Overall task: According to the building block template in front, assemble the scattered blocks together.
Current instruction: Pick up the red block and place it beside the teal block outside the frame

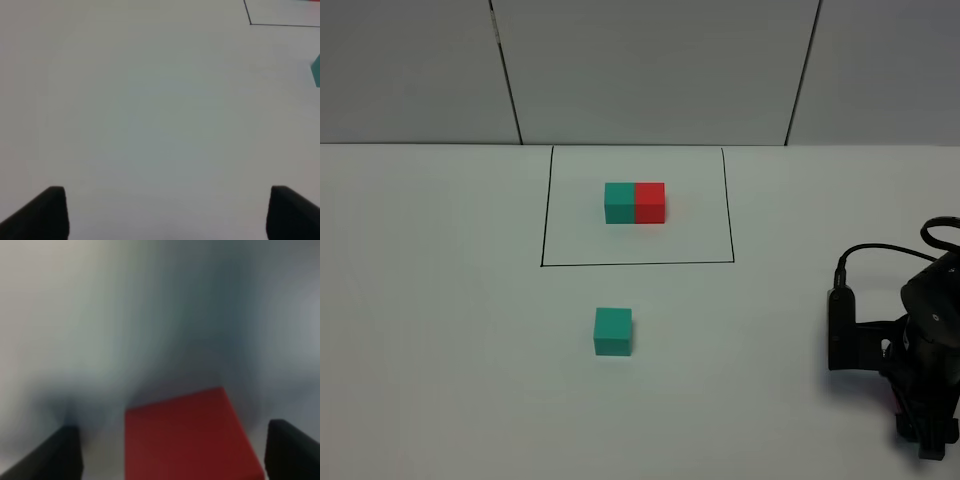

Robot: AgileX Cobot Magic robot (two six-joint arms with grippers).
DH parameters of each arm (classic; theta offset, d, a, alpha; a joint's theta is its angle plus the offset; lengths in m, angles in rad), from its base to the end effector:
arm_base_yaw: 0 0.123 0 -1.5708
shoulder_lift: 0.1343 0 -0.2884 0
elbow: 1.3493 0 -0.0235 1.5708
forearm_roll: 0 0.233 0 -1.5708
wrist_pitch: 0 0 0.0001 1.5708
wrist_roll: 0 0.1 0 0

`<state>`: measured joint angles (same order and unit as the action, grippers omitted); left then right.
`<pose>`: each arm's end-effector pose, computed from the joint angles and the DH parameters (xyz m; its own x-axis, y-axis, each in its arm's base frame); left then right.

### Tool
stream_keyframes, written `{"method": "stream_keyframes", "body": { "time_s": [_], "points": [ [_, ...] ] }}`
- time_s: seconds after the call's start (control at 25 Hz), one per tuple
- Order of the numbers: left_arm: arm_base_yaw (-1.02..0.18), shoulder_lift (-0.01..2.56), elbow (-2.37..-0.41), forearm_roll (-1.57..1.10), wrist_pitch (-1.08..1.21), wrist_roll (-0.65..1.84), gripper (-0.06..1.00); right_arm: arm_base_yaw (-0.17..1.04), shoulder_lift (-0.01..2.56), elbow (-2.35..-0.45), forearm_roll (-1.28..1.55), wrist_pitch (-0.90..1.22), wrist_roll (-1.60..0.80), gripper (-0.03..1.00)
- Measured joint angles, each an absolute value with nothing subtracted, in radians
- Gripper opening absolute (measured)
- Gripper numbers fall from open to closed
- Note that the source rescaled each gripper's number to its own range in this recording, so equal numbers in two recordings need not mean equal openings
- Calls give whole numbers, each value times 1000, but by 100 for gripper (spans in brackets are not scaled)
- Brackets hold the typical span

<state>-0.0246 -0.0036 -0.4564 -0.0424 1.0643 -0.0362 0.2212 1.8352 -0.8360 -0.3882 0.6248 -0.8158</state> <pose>-0.0124 -0.0034 0.2524 -0.4963 -0.0445 -0.8670 0.0287 0.9973 -0.0676 0.2780 0.0398 0.1216 -0.2296 -0.9582 0.1708 -0.9664 0.2036 -0.1566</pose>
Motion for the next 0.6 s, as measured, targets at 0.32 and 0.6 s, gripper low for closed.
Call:
{"method": "stream_keyframes", "body": {
  "time_s": [0.32,0.6],
  "points": [
    [-25,-4,-456,-42,1064,-36,88,221,1848,-844,-401,622,-820,94],
    [-25,-4,-456,-42,1064,-36,88,221,1848,-844,-413,619,-822,92]
  ]
}}
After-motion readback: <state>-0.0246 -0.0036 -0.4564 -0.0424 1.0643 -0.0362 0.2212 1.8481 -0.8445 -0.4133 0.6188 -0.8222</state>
